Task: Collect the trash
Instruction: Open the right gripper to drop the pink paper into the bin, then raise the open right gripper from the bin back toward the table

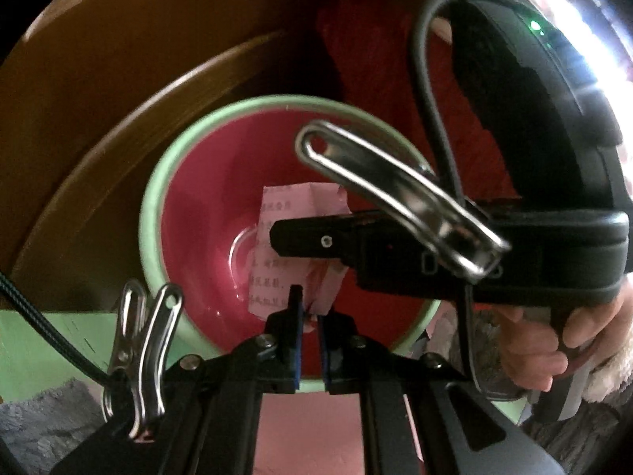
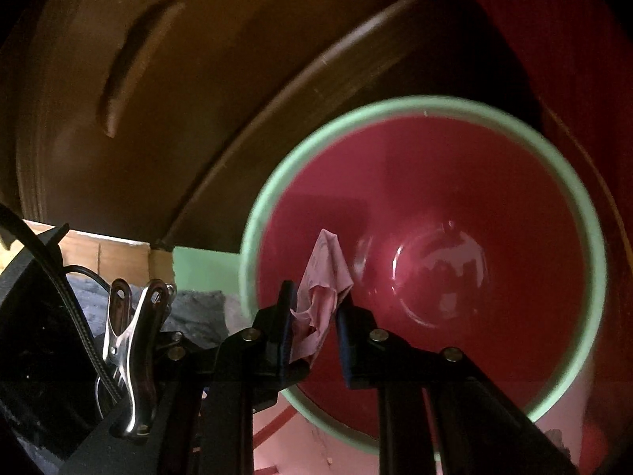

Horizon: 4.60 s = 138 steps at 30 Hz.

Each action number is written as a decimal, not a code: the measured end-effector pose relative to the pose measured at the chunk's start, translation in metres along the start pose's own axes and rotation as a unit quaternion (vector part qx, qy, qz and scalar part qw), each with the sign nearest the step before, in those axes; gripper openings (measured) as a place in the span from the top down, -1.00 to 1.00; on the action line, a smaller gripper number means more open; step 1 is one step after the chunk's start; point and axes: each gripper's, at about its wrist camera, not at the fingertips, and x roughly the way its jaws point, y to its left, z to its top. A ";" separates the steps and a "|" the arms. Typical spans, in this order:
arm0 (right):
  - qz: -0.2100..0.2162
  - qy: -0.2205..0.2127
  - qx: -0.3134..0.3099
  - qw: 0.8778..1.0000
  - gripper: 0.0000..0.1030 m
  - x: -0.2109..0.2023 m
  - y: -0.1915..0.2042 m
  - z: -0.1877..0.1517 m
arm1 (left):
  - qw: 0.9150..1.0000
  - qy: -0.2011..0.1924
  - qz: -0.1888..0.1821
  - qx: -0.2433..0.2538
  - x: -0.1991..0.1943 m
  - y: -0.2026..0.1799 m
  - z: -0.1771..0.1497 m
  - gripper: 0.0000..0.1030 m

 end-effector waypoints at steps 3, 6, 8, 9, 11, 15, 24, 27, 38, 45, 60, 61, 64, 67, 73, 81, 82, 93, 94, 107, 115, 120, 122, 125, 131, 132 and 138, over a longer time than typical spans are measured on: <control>-0.003 0.014 0.005 1.000 0.61 0.006 -0.001 -0.003 | 1.000 0.013 -0.003 -0.004 0.007 0.002 0.006 0.86; -0.005 0.031 0.009 0.999 0.60 0.012 -0.004 -0.006 | 1.000 0.025 -0.005 -0.009 0.018 0.001 0.006 0.86; -0.007 0.038 0.011 0.999 0.60 0.014 -0.007 -0.006 | 1.000 0.029 -0.004 -0.010 0.021 0.001 0.011 0.85; -0.007 0.040 0.010 0.999 0.60 0.014 -0.007 -0.007 | 0.999 0.031 -0.004 -0.011 0.022 0.002 0.013 0.85; -0.005 0.045 0.011 0.999 0.60 0.016 -0.009 -0.007 | 0.999 0.035 -0.003 -0.012 0.026 0.003 0.017 0.84; -0.006 0.062 0.013 0.998 0.53 0.024 -0.013 -0.011 | 0.998 0.055 0.001 -0.016 0.038 0.006 0.029 0.83; -0.012 0.116 0.012 0.993 0.38 0.054 -0.019 -0.018 | 0.997 0.078 0.022 -0.008 0.050 0.008 0.041 0.83; -0.012 0.131 0.031 0.991 0.12 0.062 -0.029 -0.017 | 0.997 0.075 0.024 -0.009 0.052 0.009 0.044 0.78; -0.014 0.131 0.061 0.989 -0.38 0.067 -0.044 -0.016 | 0.997 0.065 0.025 -0.018 0.051 0.014 0.038 0.51; -0.014 0.106 0.057 0.993 -0.42 0.059 -0.042 -0.009 | 0.998 0.047 0.029 -0.028 0.045 0.011 0.028 0.27; -0.025 0.063 0.008 0.998 -0.42 0.030 -0.019 0.000 | 0.999 0.027 0.031 -0.022 0.043 0.020 0.000 0.14; -0.026 0.062 0.006 0.998 -0.42 0.029 -0.019 0.000 | 0.999 0.026 0.032 -0.022 0.040 0.019 -0.003 0.14; -0.029 0.060 0.001 0.998 -0.42 0.026 -0.018 0.000 | 0.999 0.022 0.036 -0.021 0.036 0.015 -0.016 0.14; -0.030 0.060 -0.002 0.998 -0.42 0.024 -0.016 0.000 | 0.999 0.018 0.040 -0.023 0.031 0.015 -0.005 0.14; -0.031 0.058 -0.012 0.998 -0.42 0.022 -0.013 0.000 | 0.998 0.004 0.050 -0.027 0.019 0.009 -0.002 0.14; -0.039 0.034 -0.033 0.998 -0.42 0.006 -0.002 0.001 | 0.997 -0.038 0.067 0.003 -0.012 -0.012 0.002 0.14; -0.039 0.029 -0.036 0.998 -0.42 0.004 -0.001 0.001 | 0.997 -0.041 0.068 0.006 -0.016 -0.015 0.003 0.14; -0.033 -0.004 -0.049 0.998 -0.42 -0.024 0.010 0.001 | 0.993 -0.090 0.069 0.045 -0.037 -0.015 -0.018 0.14; -0.034 -0.010 -0.054 0.998 -0.42 -0.029 0.012 0.000 | 0.992 -0.093 0.069 0.048 -0.041 -0.018 -0.018 0.14; -0.005 -0.063 -0.067 0.996 -0.42 -0.081 0.025 -0.004 | 0.982 -0.149 0.064 0.092 -0.100 -0.052 -0.030 0.14; 0.003 -0.100 -0.096 0.990 -0.42 -0.111 0.040 -0.004 | 0.976 -0.180 0.065 0.105 -0.140 -0.067 -0.042 0.14; 0.019 -0.134 -0.128 0.982 -0.42 -0.134 0.056 -0.008 | 0.971 -0.205 0.059 0.107 -0.164 -0.073 -0.051 0.14; 0.028 -0.147 -0.138 0.979 -0.42 -0.142 0.061 -0.008 | 0.969 -0.215 0.057 0.106 -0.172 -0.072 -0.054 0.14; 0.046 -0.165 -0.148 0.974 -0.42 -0.155 0.069 -0.007 | 0.965 -0.233 0.059 0.108 -0.187 -0.074 -0.058 0.14; 0.070 -0.193 -0.164 0.965 -0.42 -0.177 0.086 -0.008 | 0.955 -0.269 0.063 0.107 -0.227 -0.075 -0.064 0.12; 0.071 -0.196 -0.167 0.964 -0.42 -0.180 0.088 -0.007 | 0.954 -0.273 0.064 0.106 -0.230 -0.073 -0.065 0.12; 0.077 -0.218 -0.190 0.954 -0.42 -0.193 0.109 -0.003 | 0.947 -0.301 0.072 0.090 -0.240 -0.061 -0.052 0.07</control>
